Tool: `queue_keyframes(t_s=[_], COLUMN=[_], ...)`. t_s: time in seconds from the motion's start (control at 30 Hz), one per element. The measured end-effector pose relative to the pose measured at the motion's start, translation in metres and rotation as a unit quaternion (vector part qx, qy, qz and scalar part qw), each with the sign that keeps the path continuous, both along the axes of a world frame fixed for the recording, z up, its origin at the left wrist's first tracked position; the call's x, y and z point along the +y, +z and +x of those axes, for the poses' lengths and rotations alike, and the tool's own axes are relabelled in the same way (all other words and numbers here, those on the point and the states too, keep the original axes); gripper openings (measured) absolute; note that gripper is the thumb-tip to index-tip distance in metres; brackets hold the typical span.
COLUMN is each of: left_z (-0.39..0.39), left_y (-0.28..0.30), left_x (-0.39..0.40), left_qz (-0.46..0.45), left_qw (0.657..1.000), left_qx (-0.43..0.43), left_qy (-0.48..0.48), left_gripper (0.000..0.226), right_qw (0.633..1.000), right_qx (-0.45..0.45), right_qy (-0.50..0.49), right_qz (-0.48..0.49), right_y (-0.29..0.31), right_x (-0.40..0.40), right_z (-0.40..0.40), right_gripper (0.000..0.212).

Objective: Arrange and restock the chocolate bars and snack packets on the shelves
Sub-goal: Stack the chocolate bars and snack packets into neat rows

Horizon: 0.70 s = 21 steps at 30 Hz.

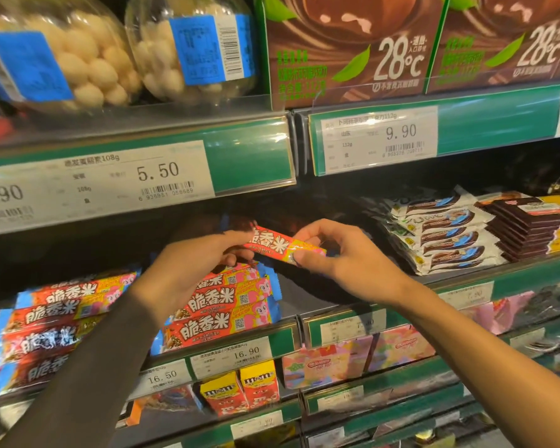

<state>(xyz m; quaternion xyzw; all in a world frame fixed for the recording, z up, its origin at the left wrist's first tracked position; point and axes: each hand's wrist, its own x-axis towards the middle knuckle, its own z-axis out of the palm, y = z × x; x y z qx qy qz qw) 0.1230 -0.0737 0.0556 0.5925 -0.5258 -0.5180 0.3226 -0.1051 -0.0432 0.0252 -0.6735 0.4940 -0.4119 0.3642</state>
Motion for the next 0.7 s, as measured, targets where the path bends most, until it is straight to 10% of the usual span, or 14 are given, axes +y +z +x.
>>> queue_keyframes(t_s=[0.3, 0.7], left_z=[0.033, 0.081], left_y=[0.002, -0.035], left_x=[0.02, 0.027], left_qz=[-0.038, -0.241], left_qw=[0.991, 0.942], left_qx=[-0.009, -0.216], left_qy=[0.129, 0.085], left_gripper=[0.043, 0.019], right_qw=[0.989, 0.998], right_qx=[-0.144, 0.036], right_qy=[-0.023, -0.019], right_qz=[0.03, -0.042], right_y=[-0.003, -0.015], right_x=[-0.021, -0.034], right_z=[0.016, 0.058], right_gripper=[0.015, 0.009])
